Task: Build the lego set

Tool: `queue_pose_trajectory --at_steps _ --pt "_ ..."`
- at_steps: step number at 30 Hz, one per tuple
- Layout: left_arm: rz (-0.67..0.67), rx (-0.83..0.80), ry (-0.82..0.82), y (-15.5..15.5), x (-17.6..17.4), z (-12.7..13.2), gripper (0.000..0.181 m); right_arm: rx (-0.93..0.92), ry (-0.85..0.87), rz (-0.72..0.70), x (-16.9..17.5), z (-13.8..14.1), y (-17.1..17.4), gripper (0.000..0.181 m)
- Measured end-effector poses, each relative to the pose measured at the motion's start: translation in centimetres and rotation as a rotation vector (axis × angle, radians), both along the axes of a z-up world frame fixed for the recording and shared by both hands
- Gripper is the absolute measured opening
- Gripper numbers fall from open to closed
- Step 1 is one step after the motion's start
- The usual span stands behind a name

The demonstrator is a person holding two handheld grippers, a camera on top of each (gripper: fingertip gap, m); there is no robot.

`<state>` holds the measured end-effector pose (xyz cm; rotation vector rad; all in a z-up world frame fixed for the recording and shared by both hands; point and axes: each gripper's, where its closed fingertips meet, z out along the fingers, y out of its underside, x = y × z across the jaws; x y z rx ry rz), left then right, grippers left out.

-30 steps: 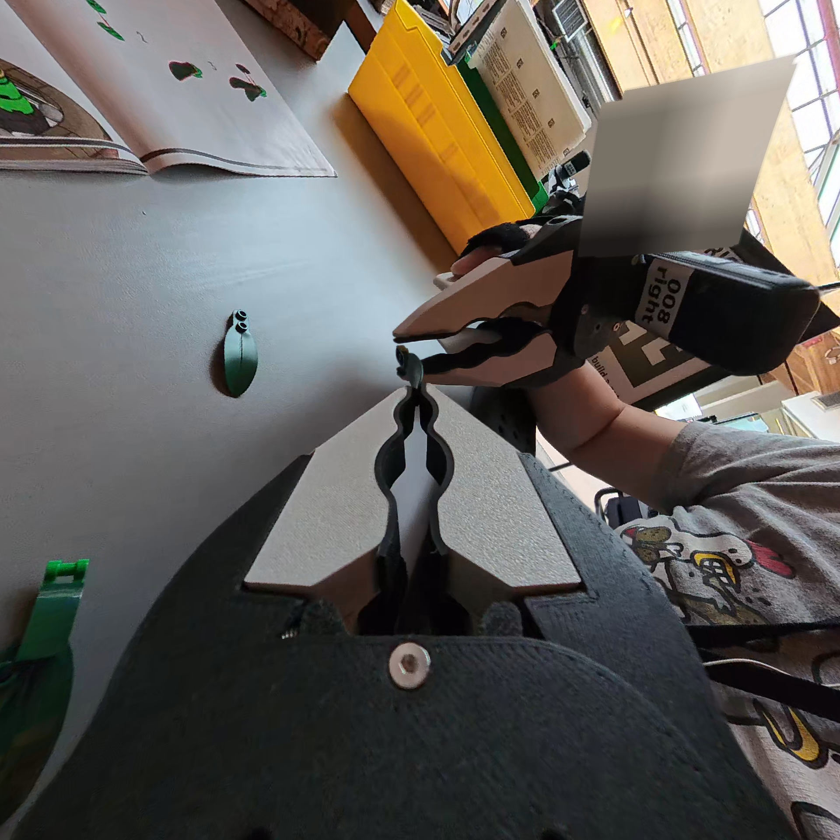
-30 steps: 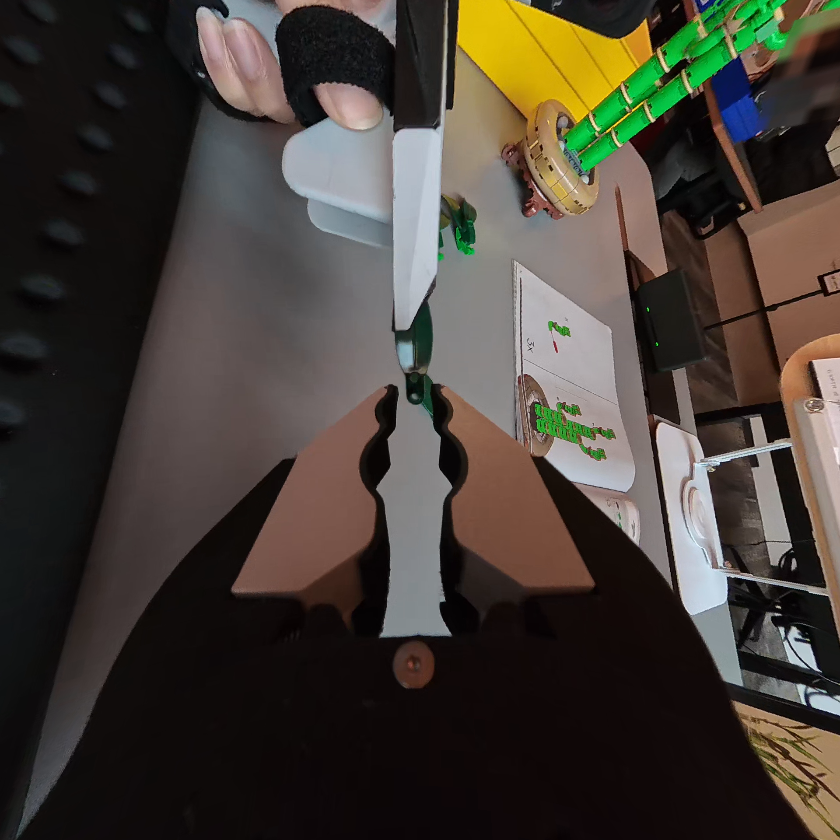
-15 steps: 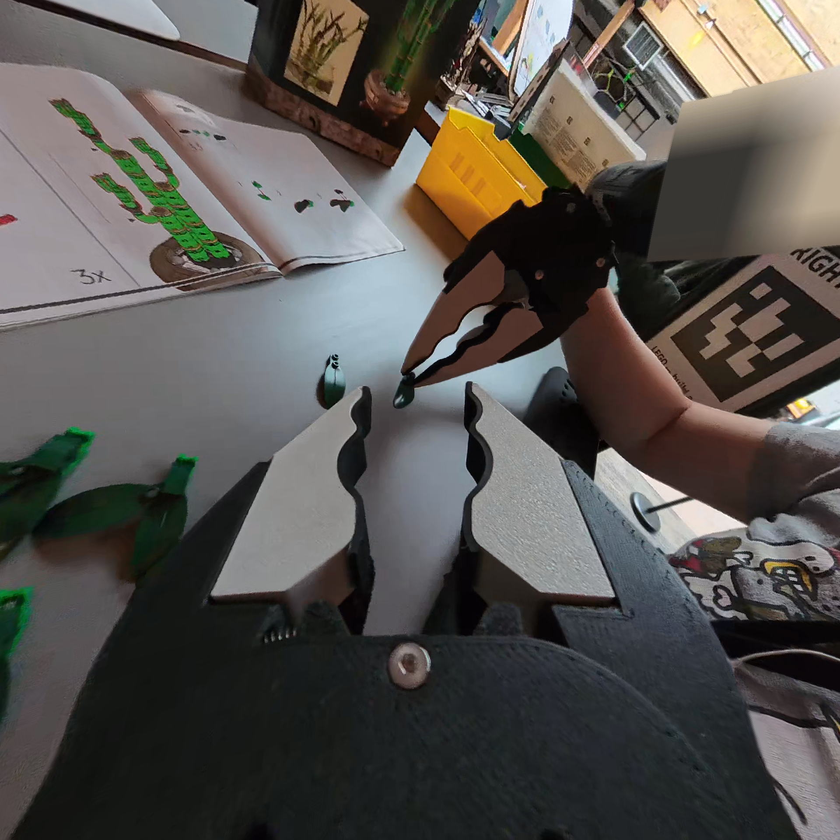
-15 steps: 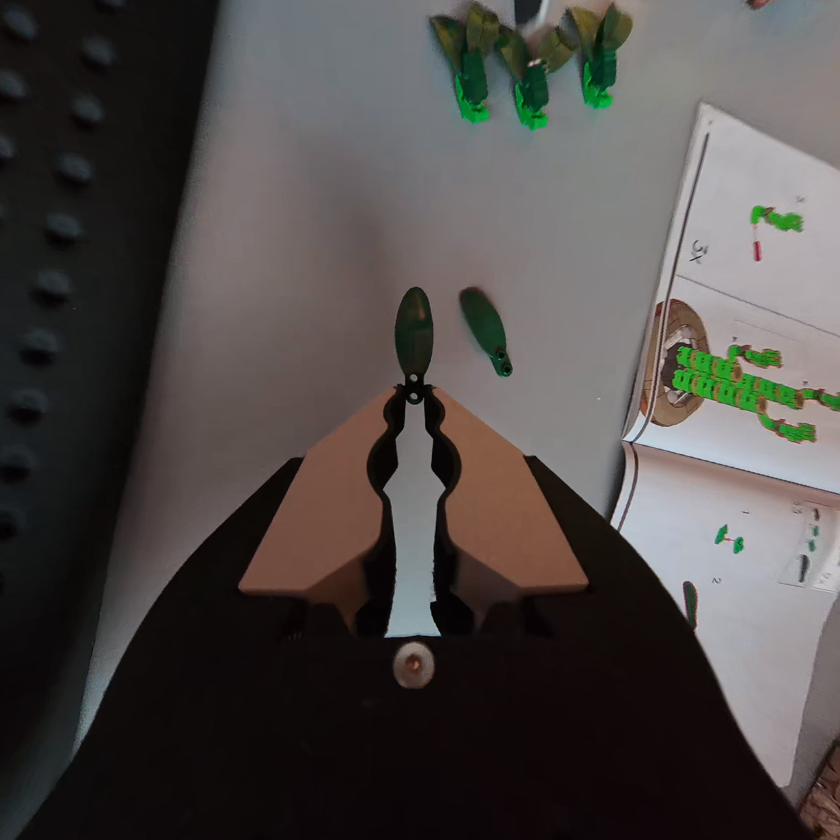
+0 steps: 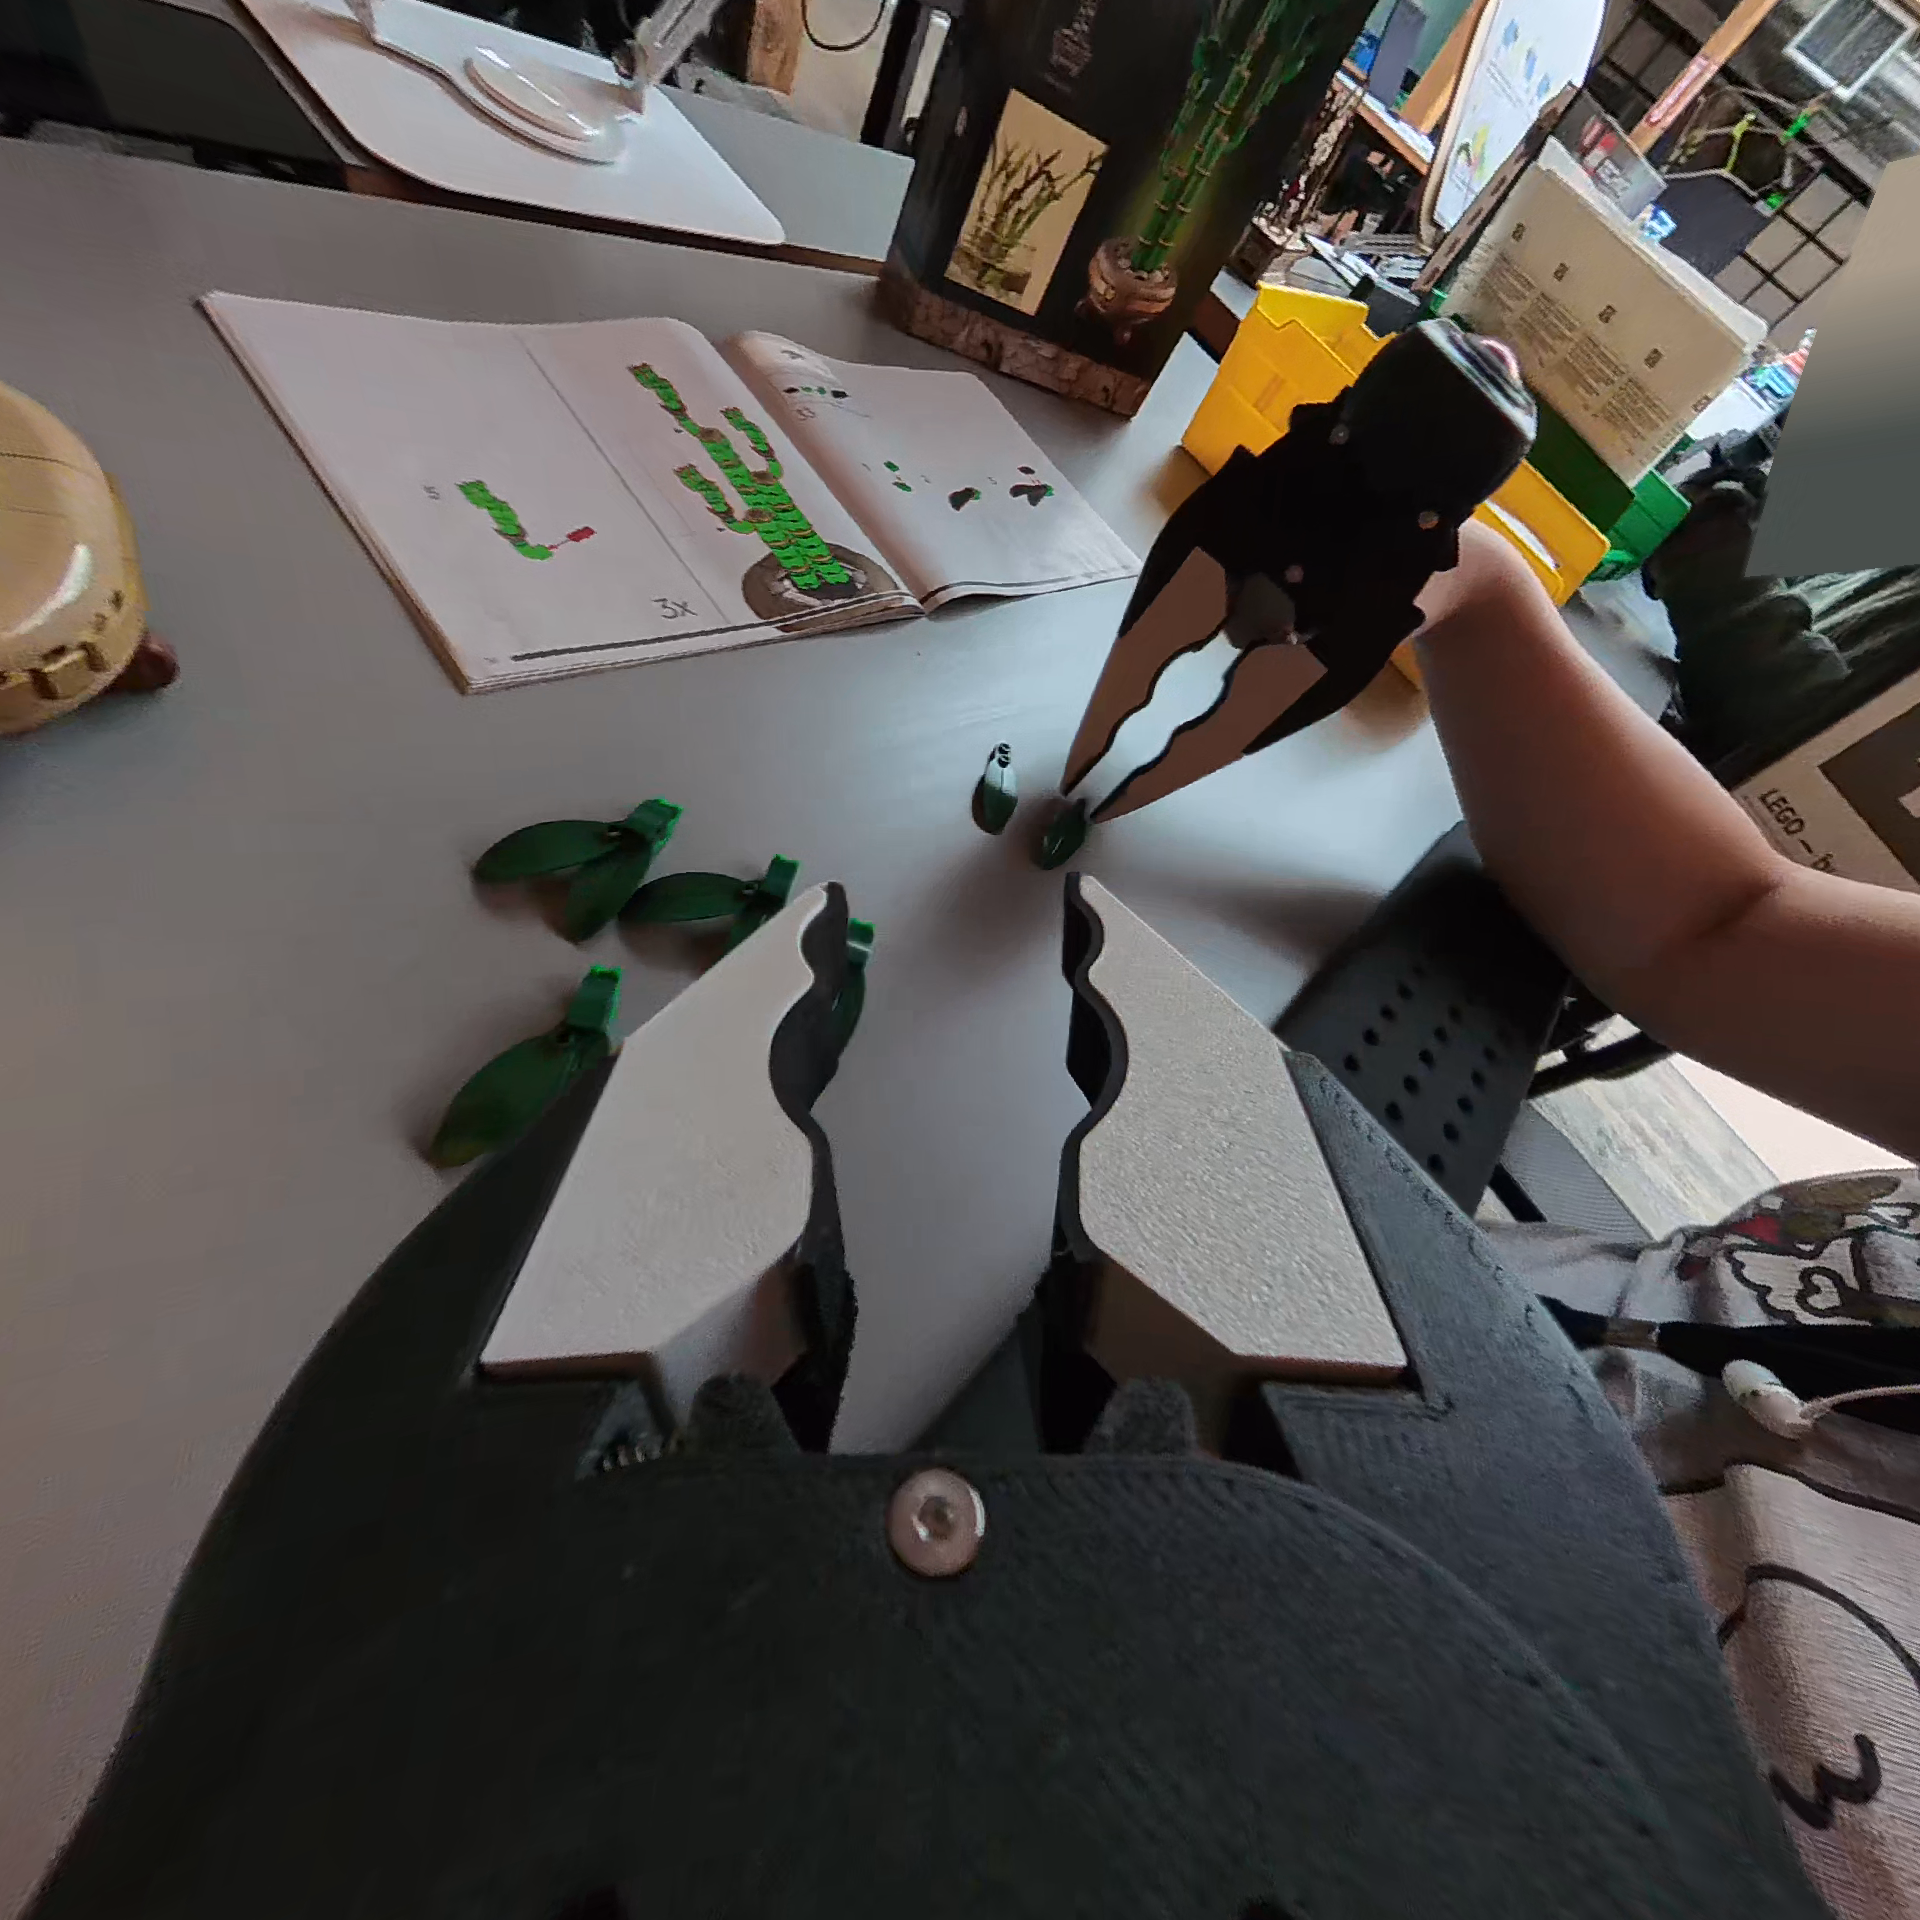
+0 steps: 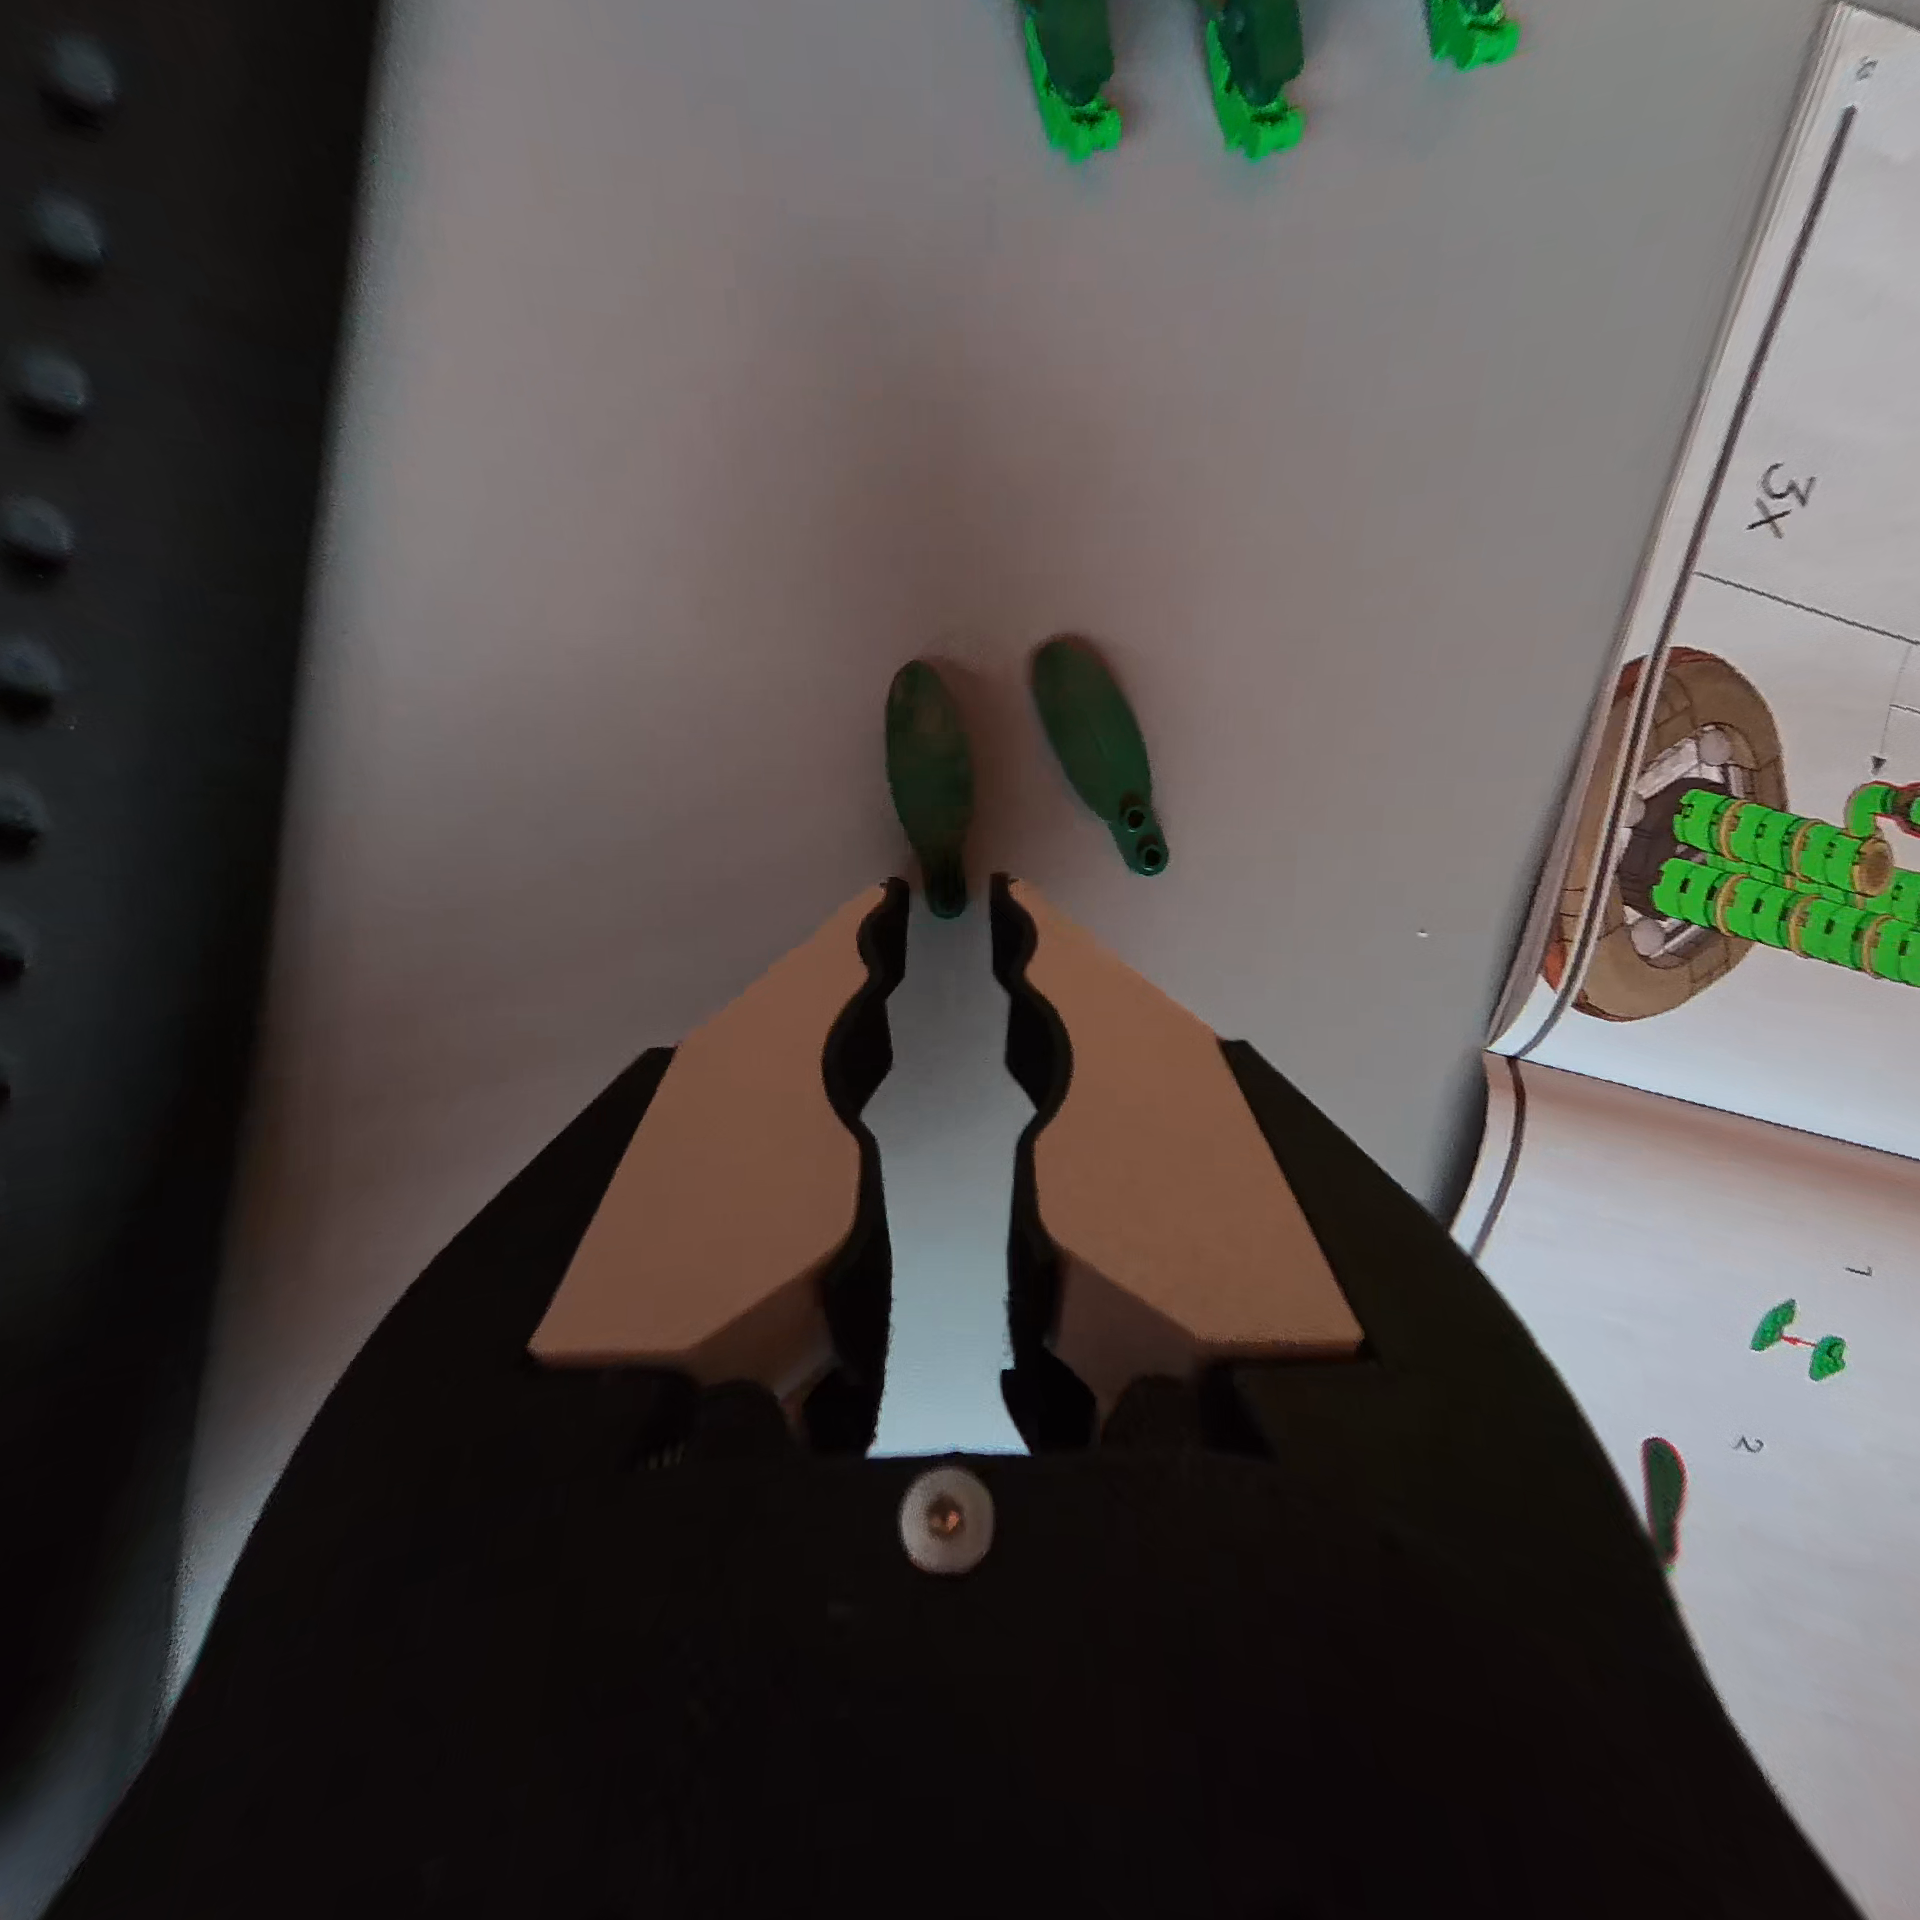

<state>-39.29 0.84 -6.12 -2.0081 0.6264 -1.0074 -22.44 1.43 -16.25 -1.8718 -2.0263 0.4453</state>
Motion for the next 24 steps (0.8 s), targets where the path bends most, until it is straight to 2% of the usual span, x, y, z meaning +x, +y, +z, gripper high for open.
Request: queue_pose_trajectory --at_steps 1,4,6,12,14,16,18,21,24 --pt "0.013 0.006 -0.001 0.1 -0.6 0.2 0.041 0.003 0.02 -0.008 -0.1 0.3 0.0 0.017" --pt "0.085 0.044 -0.003 0.7 -3.5 1.4 0.043 0.064 0.119 -0.05 0.2 2.1 0.0 0.024" --pt "0.182 0.101 0.043 1.5 -7.2 2.5 0.042 0.169 0.189 -0.089 0.9 4.0 0.0 0.025" --pt "0.616 0.317 0.433 5.5 -24.2 6.5 0.039 0.461 0.447 -0.281 3.7 10.6 -1.8 0.024" --pt "0.649 0.336 0.591 7.0 -28.0 6.7 0.034 0.505 0.549 -0.365 4.1 11.8 -2.3 0.023" --pt "0.633 0.263 0.715 8.8 -30.4 5.6 0.036 0.525 0.641 -0.442 4.3 12.4 -2.5 0.022" --pt "0.614 0.147 0.77 10.7 -31.6 3.9 0.028 0.545 0.72 -0.504 4.2 12.7 -2.4 0.021" --pt "0.516 -0.137 0.804 12.5 -32.0 -0.5 0.018 0.547 0.796 -0.529 3.4 12.7 -2.3 0.019" --pt "0.488 -0.346 0.895 13.7 -33.7 -4.4 0.016 0.524 0.78 -0.506 3.0 12.2 -2.3 0.019"
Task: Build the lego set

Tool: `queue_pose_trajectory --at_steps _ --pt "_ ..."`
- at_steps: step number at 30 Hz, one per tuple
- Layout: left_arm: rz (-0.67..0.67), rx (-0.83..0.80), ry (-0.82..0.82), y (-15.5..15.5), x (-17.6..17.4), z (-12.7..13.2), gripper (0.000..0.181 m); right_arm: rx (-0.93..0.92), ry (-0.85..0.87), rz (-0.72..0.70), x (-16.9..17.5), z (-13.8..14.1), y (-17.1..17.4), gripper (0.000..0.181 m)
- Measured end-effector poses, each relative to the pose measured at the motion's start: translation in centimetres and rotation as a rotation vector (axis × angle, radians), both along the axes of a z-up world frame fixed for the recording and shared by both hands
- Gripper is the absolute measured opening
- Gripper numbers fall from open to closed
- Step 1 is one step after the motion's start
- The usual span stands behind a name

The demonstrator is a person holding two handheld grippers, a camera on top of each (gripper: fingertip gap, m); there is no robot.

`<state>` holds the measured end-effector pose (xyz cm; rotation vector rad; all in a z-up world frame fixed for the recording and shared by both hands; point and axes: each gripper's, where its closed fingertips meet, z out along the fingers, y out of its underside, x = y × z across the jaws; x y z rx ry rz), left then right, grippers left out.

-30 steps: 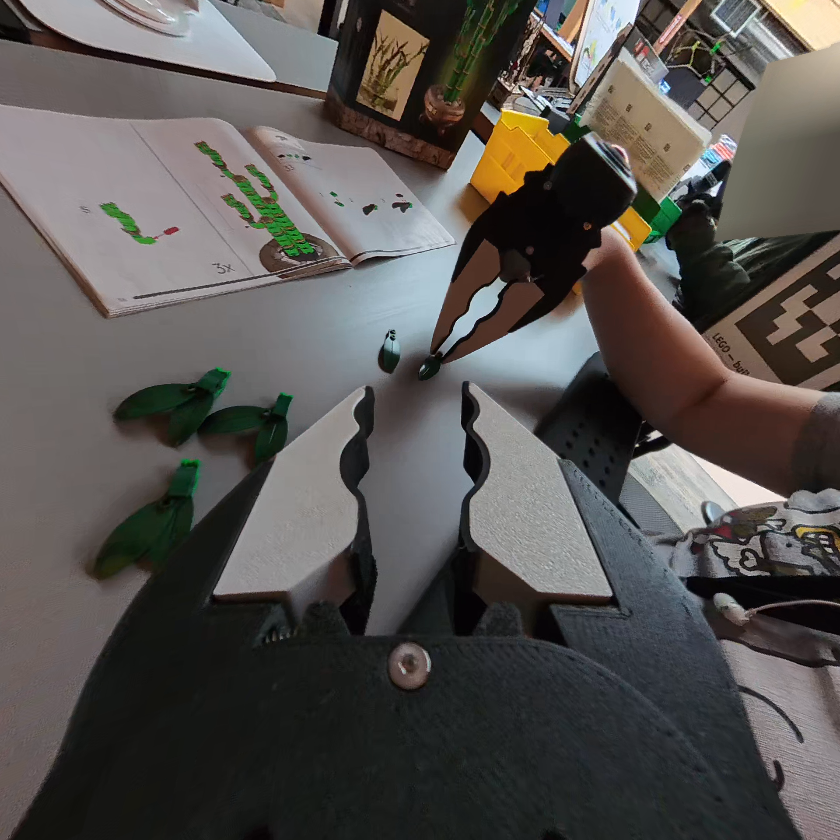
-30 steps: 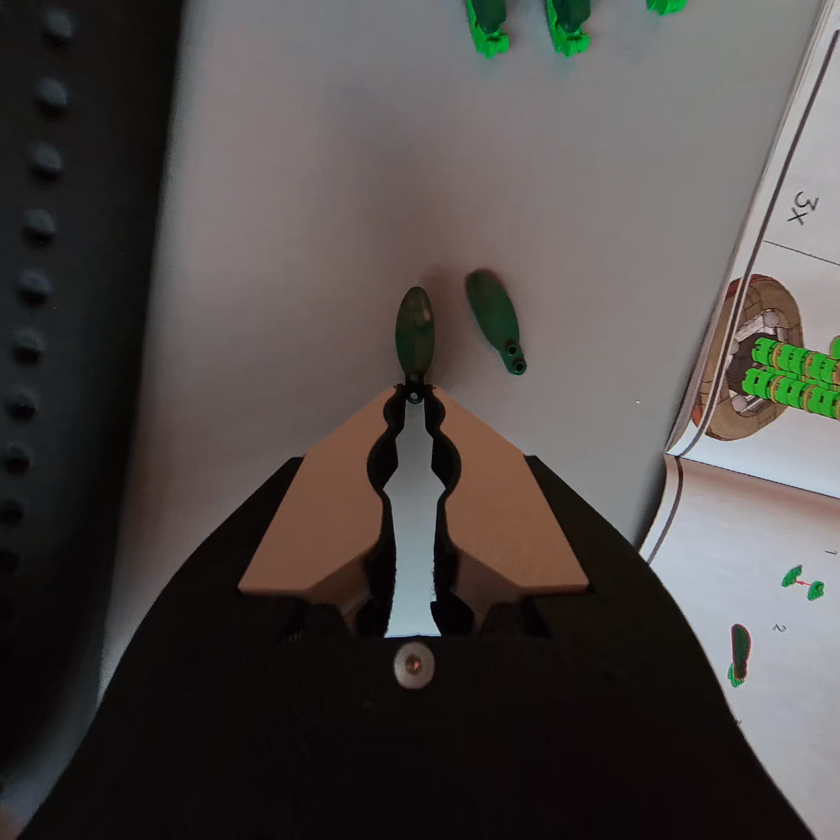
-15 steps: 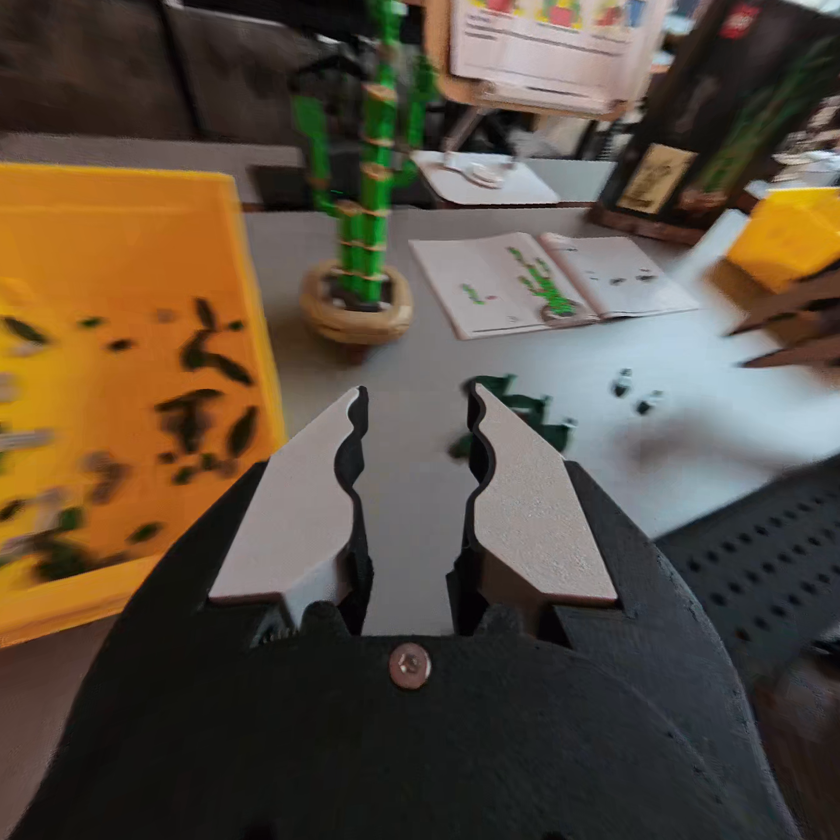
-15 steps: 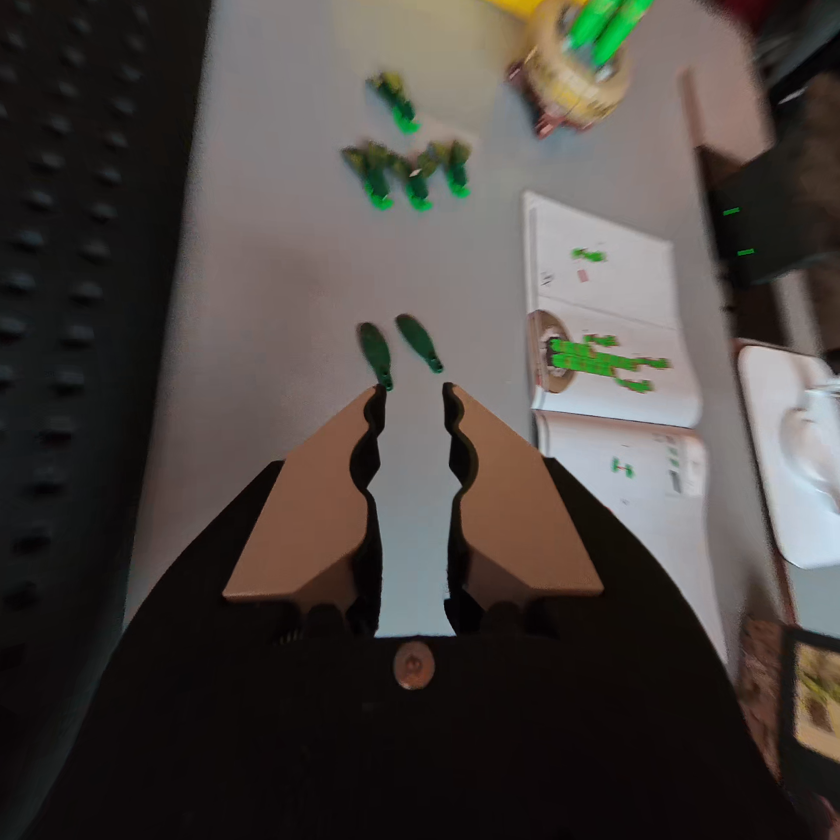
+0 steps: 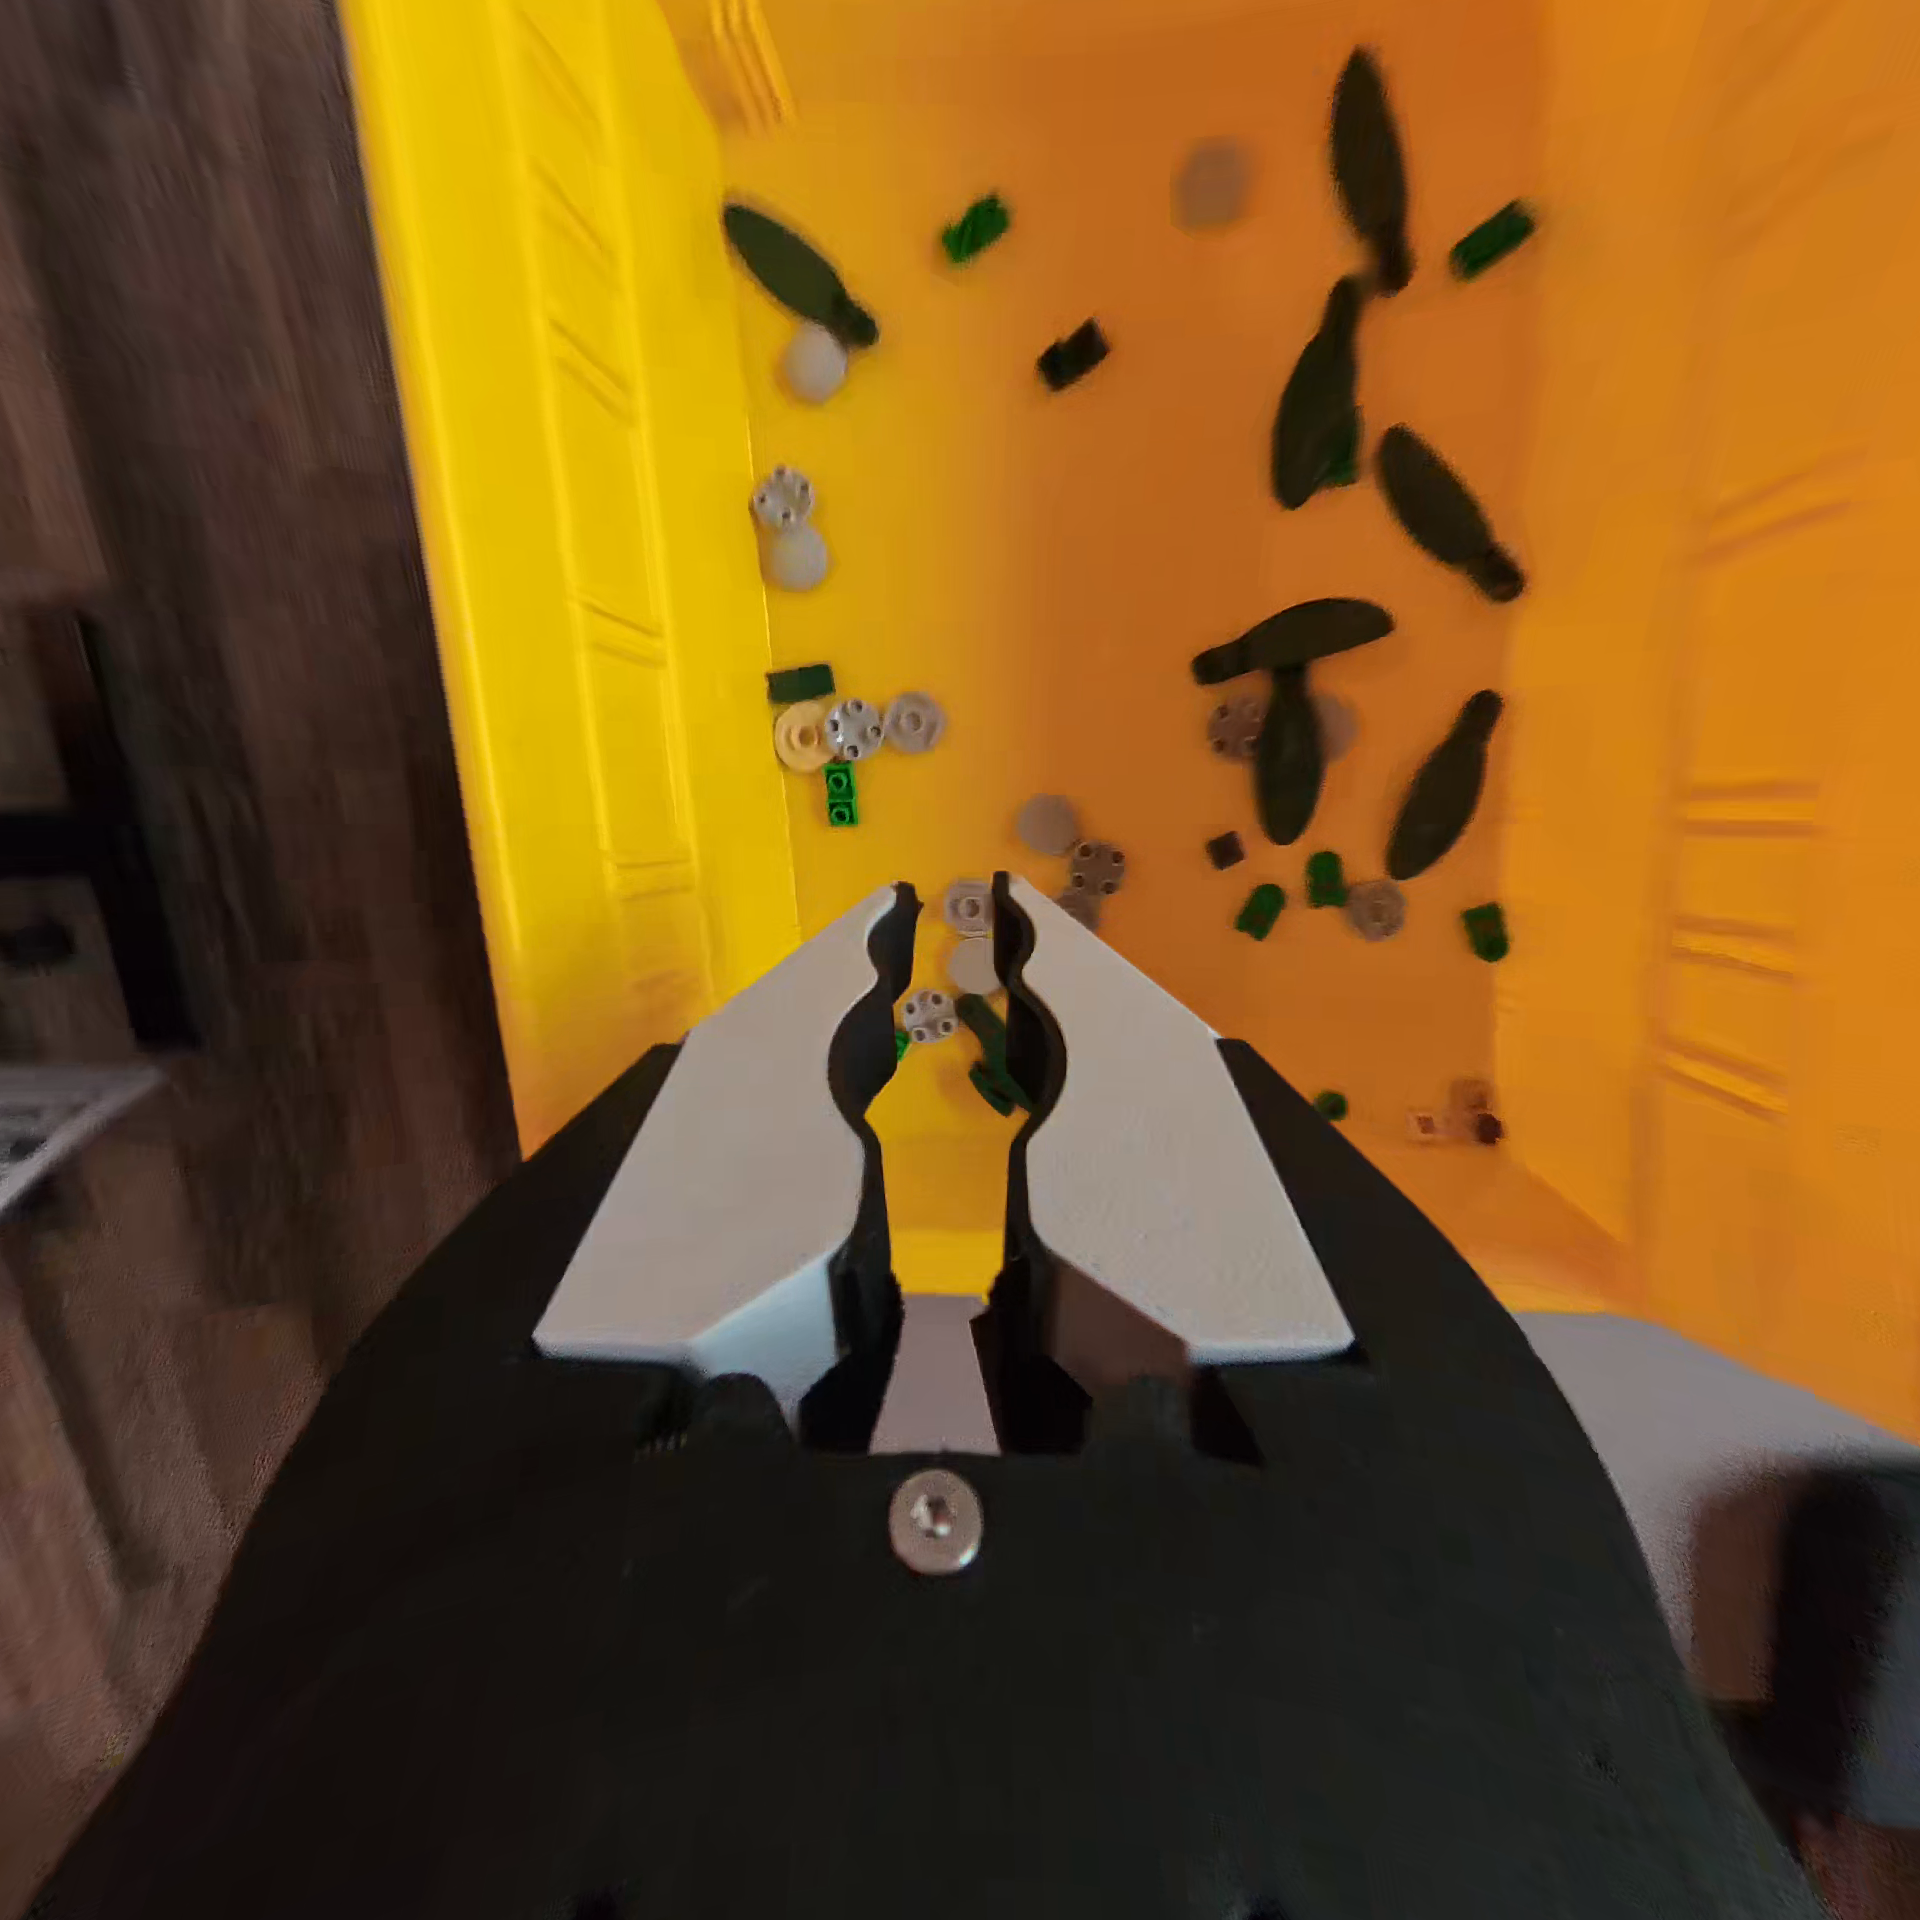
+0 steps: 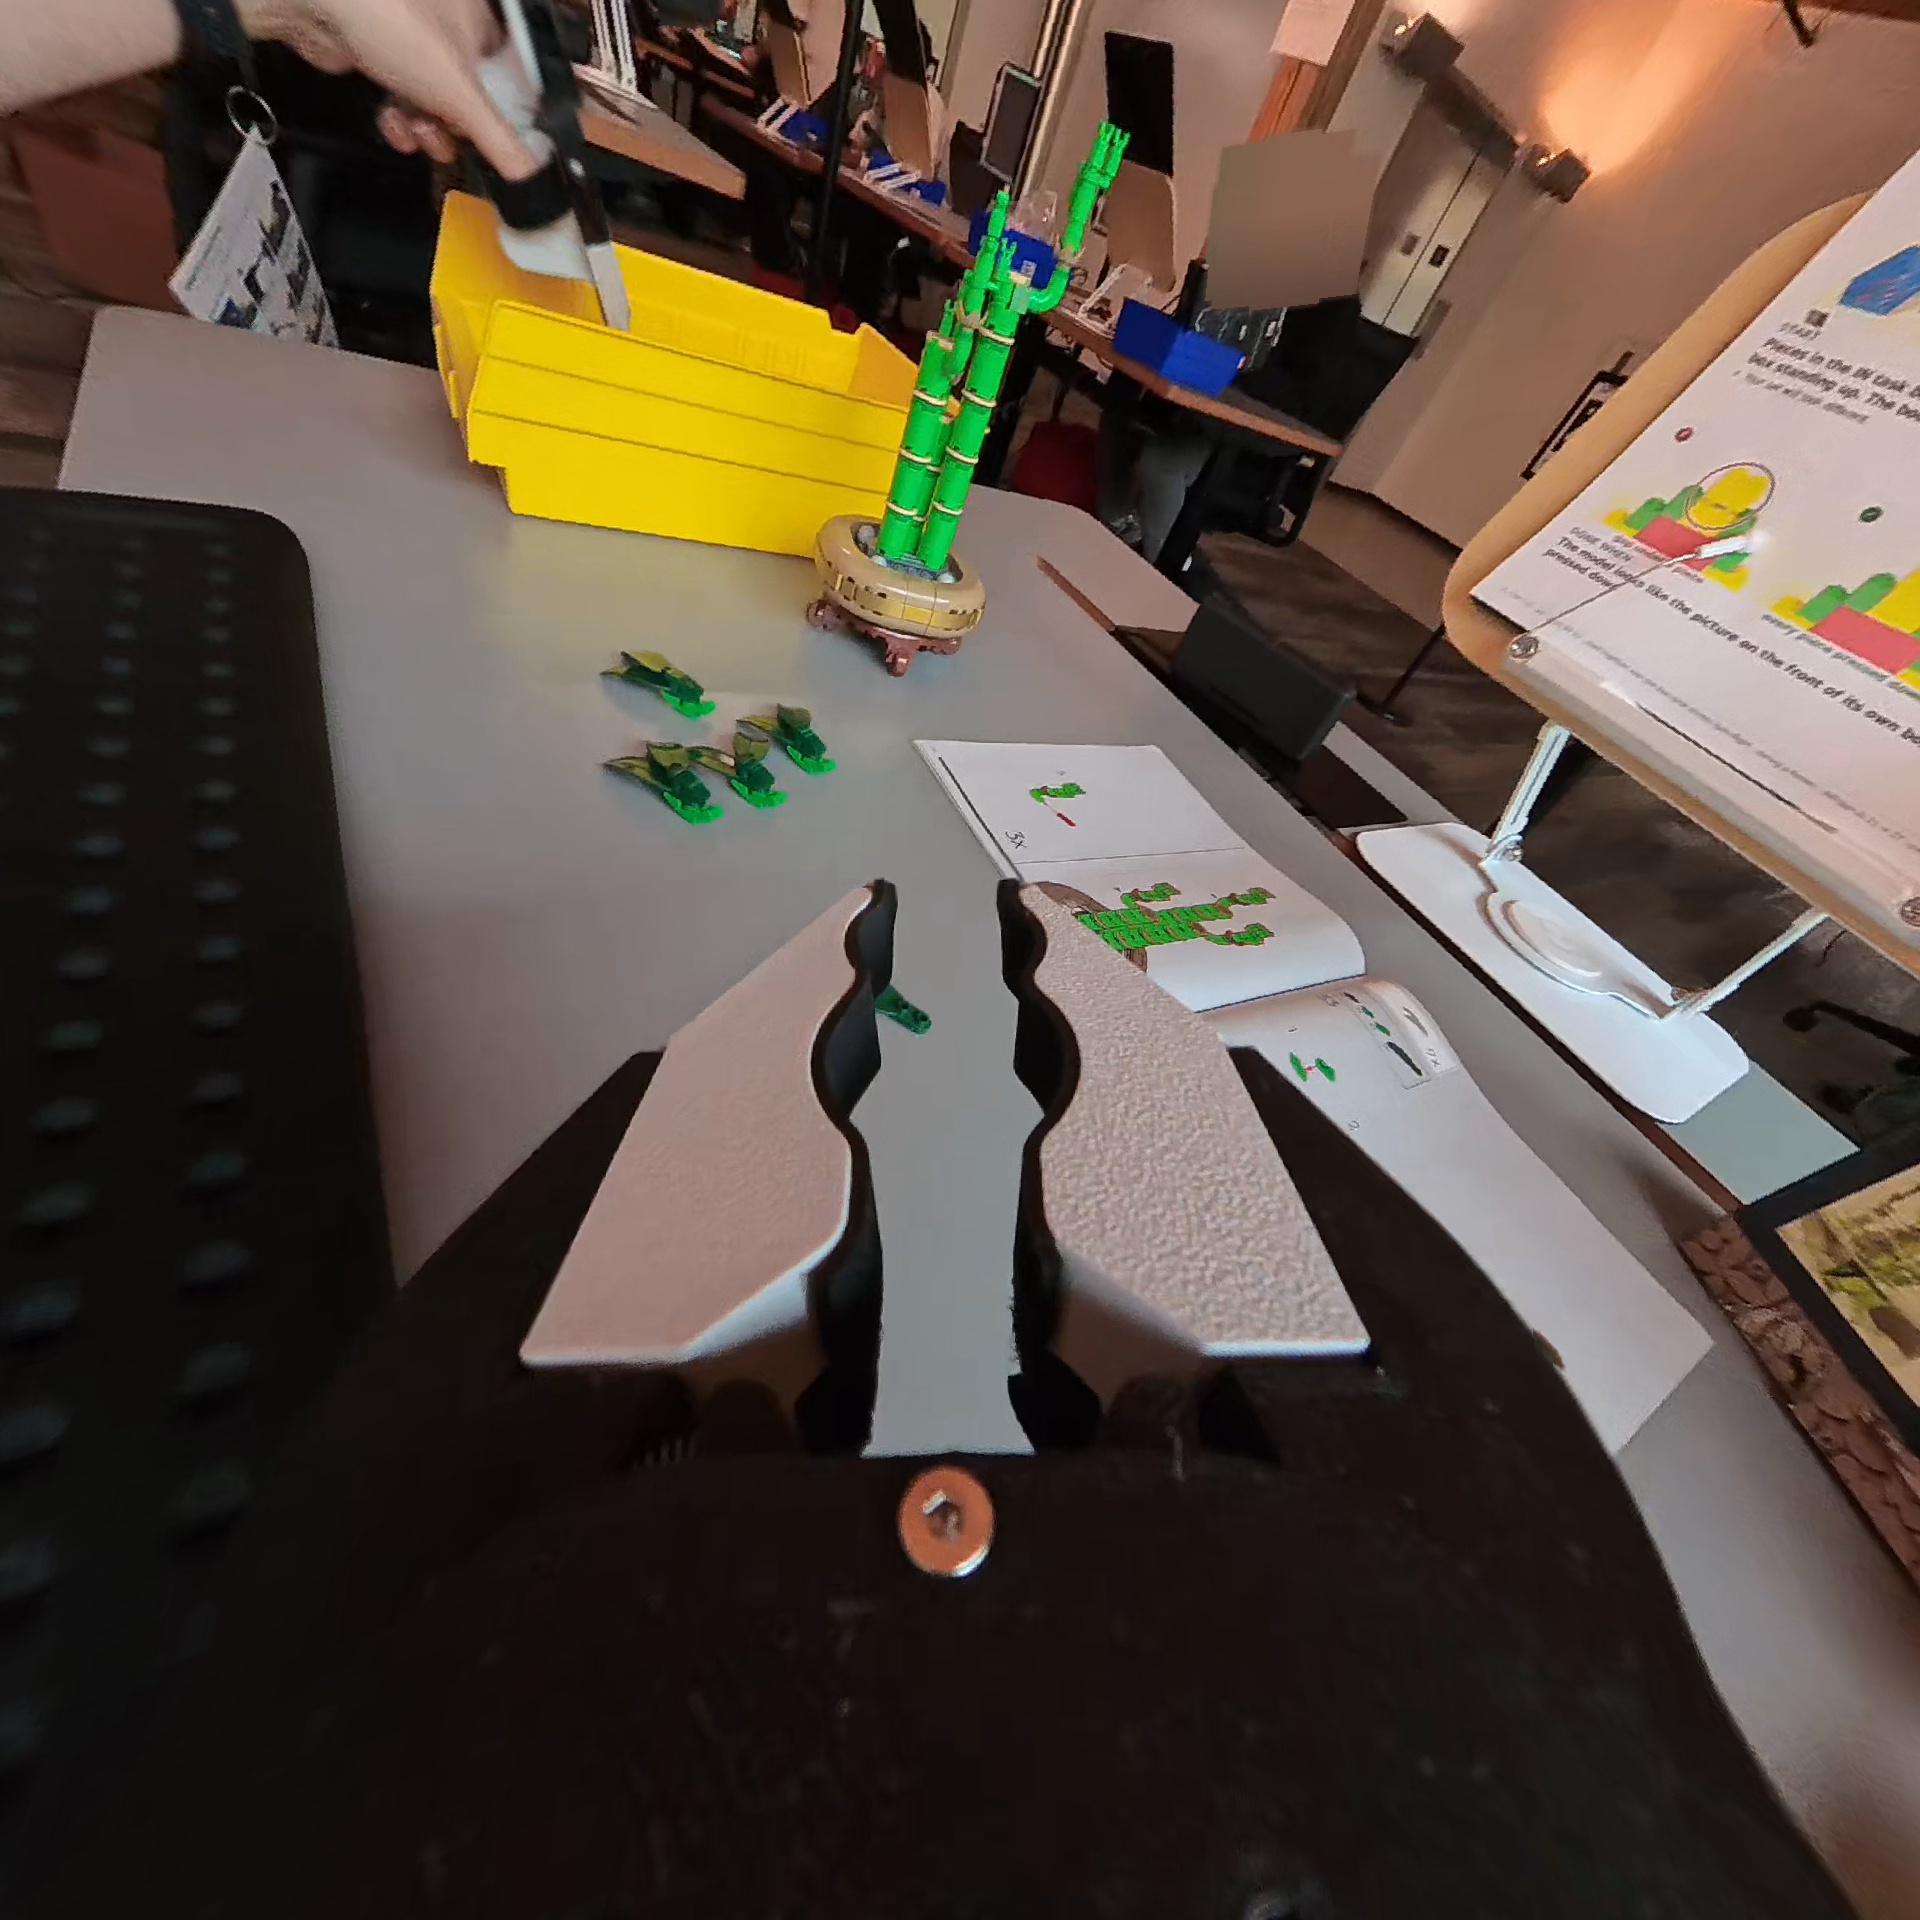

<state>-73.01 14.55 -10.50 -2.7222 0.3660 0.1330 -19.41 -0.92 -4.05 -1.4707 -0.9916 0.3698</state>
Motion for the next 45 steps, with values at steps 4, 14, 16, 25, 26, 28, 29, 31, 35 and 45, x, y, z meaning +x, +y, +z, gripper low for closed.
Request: queue_pose_trajectory --at_steps 4,14,16,25,26,28,29,31,35,45 --pt "0.046 -0.112 0.103 1.3 -2.2 -2.7 0.018 -0.011 0.035 0.018 0.5 -0.1 -0.3 0.019" --pt "0.073 -0.211 0.067 2.5 -2.5 -5.4 0.026 -0.019 0.073 0.083 0.2 0.3 -1.3 0.016" --pt "0.072 -0.219 0.069 2.6 -2.5 -5.6 0.025 -0.016 0.063 0.086 0.1 0.2 -1.4 0.016" --pt "0.095 -0.254 -0.036 2.3 -1.6 -5.8 0.006 -0.014 0.022 0.103 -0.2 -0.3 -1.9 0.016" --pt "0.095 -0.259 -0.039 2.2 -1.6 -5.8 0.006 -0.014 0.017 0.104 -0.2 -0.4 -1.9 0.016" --pt "0.087 -0.267 -0.038 1.9 -1.6 -5.8 0.006 -0.008 0.009 0.104 -0.2 -0.4 -2.0 0.016" --pt "0.082 -0.269 -0.041 1.7 -1.5 -5.8 0.006 -0.005 0.007 0.105 -0.2 -0.4 -2.1 0.016" --pt "0.082 -0.243 -0.062 1.7 -1.1 -5.1 0.006 0.003 0.005 0.105 -0.1 -0.3 -2.2 0.016" --pt "0.103 -0.004 -0.114 2.0 0.2 0.4 0.006 0.032 0.012 0.091 0.2 0.2 -2.2 0.015" --pt "-0.284 0.582 -0.613 -9.9 24.7 13.2 0.005 0.111 -0.02 -0.143 2.8 0.7 0.3 0.015"
